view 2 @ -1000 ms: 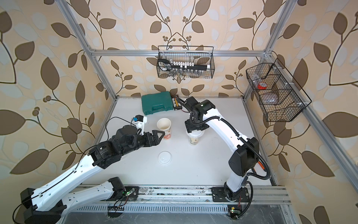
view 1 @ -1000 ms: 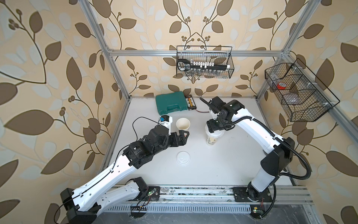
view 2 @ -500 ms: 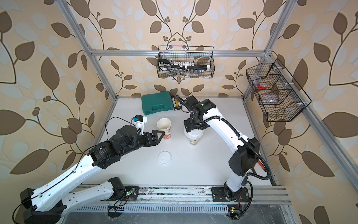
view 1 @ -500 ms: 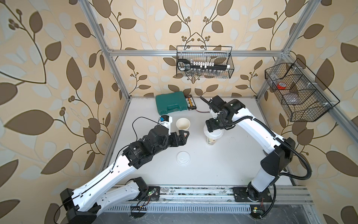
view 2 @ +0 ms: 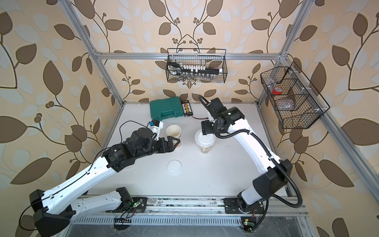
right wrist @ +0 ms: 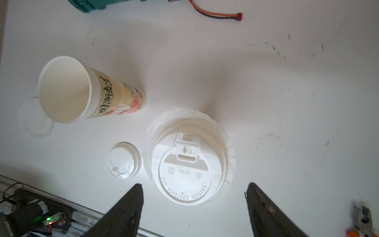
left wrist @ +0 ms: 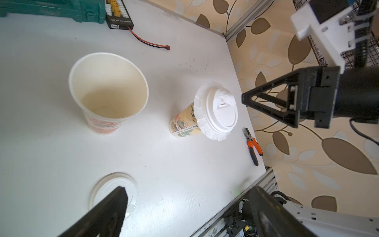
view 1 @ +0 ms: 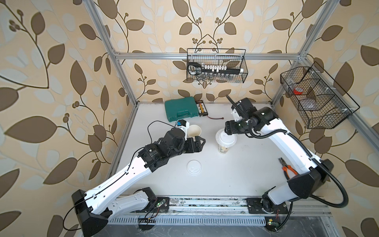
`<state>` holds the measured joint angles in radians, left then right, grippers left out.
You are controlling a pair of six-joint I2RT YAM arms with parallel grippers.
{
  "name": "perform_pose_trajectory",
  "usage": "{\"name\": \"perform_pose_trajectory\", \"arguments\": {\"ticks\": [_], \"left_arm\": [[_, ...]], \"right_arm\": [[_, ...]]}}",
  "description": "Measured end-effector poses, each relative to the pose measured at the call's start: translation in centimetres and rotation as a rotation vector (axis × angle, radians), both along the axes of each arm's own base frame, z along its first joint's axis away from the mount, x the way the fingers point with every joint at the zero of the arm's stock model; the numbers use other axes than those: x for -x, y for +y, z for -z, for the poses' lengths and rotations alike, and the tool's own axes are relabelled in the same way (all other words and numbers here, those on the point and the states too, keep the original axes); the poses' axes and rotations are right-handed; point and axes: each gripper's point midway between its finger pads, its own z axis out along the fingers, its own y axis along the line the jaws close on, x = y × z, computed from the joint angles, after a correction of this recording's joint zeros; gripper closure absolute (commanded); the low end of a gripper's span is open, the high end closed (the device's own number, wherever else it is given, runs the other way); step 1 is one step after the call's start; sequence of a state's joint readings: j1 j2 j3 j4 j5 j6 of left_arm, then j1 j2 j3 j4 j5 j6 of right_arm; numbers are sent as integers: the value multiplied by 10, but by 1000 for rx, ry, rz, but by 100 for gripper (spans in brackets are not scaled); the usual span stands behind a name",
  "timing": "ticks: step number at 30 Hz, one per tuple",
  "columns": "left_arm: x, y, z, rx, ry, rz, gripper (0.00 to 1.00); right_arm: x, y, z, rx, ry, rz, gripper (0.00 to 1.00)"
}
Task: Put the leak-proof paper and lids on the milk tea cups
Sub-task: Place the cup lid on the cup, then secure the cup lid on the cup.
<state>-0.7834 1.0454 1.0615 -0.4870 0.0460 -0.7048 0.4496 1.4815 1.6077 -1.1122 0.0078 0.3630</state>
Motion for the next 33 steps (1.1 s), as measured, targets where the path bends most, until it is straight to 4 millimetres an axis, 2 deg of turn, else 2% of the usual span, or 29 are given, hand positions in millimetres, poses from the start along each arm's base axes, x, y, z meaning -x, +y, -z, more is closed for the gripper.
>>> {"name": "perform_pose_trajectory", "arguments": {"ticks": [2, 3, 5, 6, 12, 16, 20, 22, 33], "left_arm": [[-4, -13, -4, 9, 21, 32, 17], [-6, -20, -6, 14, 31, 52, 18], [-11, -36, -7, 22, 60, 87, 22], [-13, -43, -6, 23, 73, 102, 24], [-29, -81, 14, 6, 181, 175, 41], [-41, -101, 32, -16, 238, 197, 50], [-46, -107, 49, -49, 281, 202, 56], [-48, -109, 52, -61, 291, 202, 57], [-59, -118, 58, -99, 284, 216, 57]], "right_arm": [[6, -13, -8, -75, -46, 39, 34], [8, -18, -10, -107, -62, 51, 35], [11, -23, -10, -175, -88, 67, 46], [11, -24, -8, -208, -93, 74, 47], [6, -35, 24, -373, -60, 126, 49], [3, -37, 25, -456, -82, 124, 54], [-1, -34, 16, -516, -126, 98, 56], [-2, -31, 13, -531, -138, 81, 63], [-5, -24, 13, -559, -145, 41, 63]]}}
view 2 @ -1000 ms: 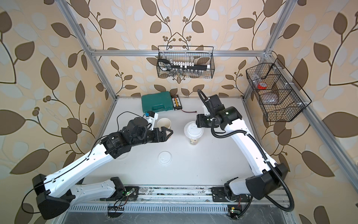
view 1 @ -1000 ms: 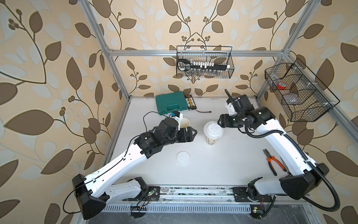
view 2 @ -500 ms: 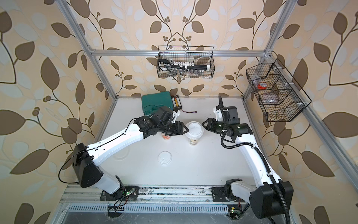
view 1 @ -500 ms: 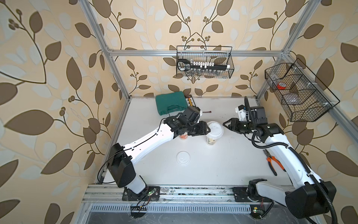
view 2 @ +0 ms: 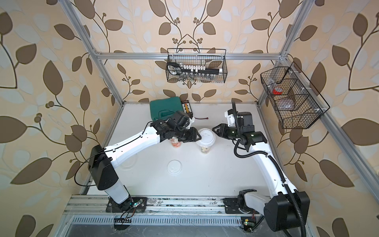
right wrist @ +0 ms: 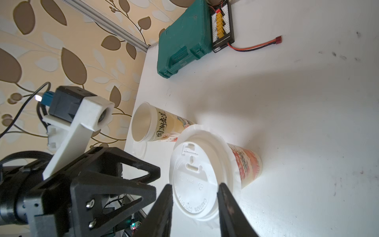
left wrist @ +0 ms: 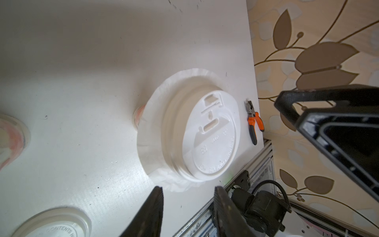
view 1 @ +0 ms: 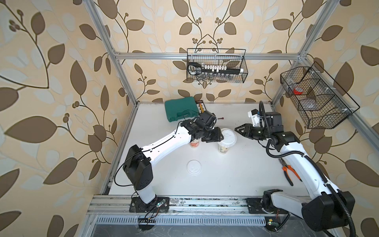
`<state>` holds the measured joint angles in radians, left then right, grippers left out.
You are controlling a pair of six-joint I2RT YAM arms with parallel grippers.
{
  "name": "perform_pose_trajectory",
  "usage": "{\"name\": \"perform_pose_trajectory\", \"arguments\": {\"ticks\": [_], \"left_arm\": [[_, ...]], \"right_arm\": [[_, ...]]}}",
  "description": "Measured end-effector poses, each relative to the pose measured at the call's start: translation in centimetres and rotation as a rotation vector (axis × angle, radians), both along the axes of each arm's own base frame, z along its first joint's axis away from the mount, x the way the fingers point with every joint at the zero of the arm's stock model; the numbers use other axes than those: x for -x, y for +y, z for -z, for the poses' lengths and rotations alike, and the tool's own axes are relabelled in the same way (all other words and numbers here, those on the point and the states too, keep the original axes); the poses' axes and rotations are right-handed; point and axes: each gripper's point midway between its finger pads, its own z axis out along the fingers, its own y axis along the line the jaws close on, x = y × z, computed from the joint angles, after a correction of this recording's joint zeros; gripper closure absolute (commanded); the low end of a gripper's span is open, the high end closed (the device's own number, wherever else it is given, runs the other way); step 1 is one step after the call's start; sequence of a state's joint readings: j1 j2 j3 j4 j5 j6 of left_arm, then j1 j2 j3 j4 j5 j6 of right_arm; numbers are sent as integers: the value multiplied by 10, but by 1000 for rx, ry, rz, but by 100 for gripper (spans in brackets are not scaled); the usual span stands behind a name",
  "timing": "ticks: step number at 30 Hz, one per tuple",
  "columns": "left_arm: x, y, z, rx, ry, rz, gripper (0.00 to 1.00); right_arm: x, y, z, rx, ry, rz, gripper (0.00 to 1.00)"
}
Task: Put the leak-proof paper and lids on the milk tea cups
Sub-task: Secure the cup lid on the cup.
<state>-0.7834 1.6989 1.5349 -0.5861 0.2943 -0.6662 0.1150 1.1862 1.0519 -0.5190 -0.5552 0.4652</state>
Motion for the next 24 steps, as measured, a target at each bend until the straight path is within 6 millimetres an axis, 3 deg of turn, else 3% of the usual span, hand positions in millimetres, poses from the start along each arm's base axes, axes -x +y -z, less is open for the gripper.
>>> {"name": "perform_pose_trajectory", "arguments": {"ticks": [13, 24], "left_arm": [[-8, -4, 8, -46, -10, 18, 61], [-17, -7, 4, -56, -43, 18, 62]], "right_arm": [[-1, 2, 22, 23, 49, -24, 66], [0, 9, 37, 47, 84, -56, 66]]}}
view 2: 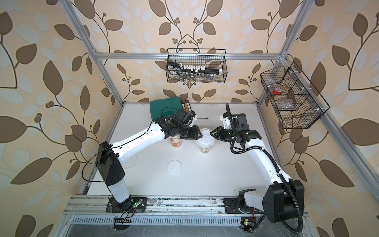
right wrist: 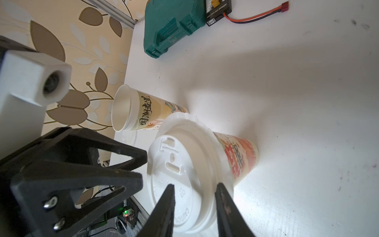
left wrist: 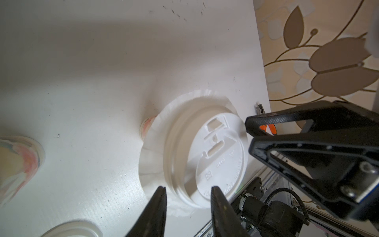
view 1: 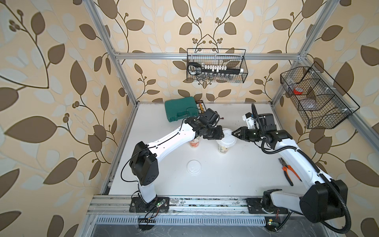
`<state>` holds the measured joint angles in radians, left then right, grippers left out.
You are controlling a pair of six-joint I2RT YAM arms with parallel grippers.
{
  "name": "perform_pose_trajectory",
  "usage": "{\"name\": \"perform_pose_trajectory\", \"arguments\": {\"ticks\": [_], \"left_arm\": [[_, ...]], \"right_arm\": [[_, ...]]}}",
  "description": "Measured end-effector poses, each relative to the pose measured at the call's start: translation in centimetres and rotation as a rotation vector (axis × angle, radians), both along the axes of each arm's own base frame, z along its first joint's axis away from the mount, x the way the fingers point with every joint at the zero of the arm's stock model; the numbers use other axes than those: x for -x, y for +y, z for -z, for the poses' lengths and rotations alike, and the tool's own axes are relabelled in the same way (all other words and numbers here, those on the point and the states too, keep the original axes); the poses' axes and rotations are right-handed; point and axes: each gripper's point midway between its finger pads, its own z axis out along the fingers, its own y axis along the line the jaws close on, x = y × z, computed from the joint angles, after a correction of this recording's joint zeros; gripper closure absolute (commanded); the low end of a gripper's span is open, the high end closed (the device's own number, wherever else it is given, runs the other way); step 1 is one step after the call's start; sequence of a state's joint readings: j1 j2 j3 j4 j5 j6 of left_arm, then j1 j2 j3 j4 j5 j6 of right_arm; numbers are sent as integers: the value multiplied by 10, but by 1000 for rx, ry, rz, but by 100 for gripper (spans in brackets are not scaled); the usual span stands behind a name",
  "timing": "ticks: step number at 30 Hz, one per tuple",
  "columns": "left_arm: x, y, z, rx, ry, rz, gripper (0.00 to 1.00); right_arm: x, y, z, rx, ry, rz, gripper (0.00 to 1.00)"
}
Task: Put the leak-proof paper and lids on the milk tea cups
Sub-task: Secure the cup lid on the cup.
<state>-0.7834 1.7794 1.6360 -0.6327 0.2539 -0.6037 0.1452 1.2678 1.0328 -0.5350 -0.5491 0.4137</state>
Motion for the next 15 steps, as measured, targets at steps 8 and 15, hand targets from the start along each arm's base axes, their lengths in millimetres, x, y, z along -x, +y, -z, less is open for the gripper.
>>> {"name": "perform_pose_trajectory", "arguments": {"ticks": [8, 15], "left_arm": [[-3, -3, 10, -17, 12, 3, 66], [-4, -4, 17, -29, 22, 4, 66]], "right_arm": [[-4, -2, 10, 17, 24, 6, 68], [-5, -3, 12, 25, 26, 10, 73]]}}
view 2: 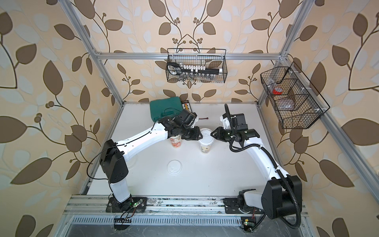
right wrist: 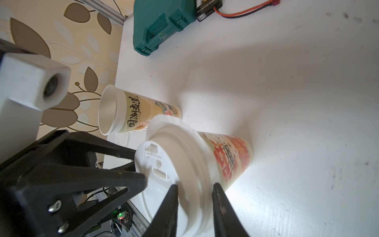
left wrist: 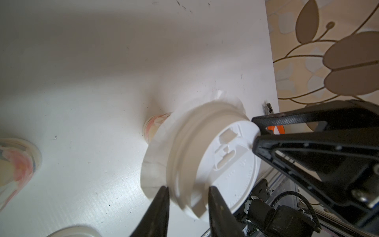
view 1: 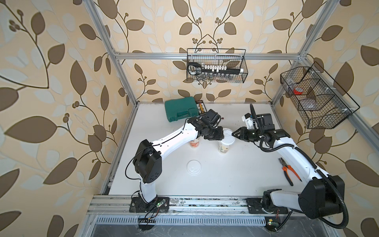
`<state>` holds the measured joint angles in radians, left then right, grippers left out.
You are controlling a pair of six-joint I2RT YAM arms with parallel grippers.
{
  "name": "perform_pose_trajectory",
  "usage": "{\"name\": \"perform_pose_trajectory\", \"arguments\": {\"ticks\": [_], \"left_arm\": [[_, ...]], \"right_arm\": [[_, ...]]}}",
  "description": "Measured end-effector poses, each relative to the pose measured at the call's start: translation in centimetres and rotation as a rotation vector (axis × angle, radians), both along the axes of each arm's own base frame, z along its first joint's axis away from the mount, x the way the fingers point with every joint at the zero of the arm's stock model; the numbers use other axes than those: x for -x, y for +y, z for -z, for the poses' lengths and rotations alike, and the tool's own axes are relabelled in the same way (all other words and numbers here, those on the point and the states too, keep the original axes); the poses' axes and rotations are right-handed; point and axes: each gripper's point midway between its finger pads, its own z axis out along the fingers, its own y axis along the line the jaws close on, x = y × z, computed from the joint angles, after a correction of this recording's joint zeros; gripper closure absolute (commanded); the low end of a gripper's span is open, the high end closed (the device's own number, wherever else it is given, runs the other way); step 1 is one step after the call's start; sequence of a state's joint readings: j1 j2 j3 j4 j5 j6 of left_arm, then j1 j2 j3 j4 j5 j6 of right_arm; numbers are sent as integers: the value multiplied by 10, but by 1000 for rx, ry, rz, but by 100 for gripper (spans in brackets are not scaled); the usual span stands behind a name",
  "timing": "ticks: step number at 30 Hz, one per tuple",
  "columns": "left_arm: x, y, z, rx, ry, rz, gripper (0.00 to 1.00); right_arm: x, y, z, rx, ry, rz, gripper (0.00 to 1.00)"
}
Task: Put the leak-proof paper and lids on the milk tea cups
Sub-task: Secure the cup lid on the cup.
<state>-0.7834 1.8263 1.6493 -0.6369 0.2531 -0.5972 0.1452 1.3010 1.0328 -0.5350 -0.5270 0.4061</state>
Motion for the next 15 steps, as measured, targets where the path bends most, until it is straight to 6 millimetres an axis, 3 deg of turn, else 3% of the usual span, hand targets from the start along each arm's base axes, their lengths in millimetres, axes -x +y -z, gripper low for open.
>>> {"name": "perform_pose_trajectory", "arguments": {"ticks": [12, 15], "left_arm": [[1, 2, -4, -14, -1, 8, 62], [0, 1, -8, -9, -9, 10, 61]], "right_arm": [[-1, 0, 2, 0, 5, 0, 73], [-1, 0, 2, 1, 6, 0, 67]]}}
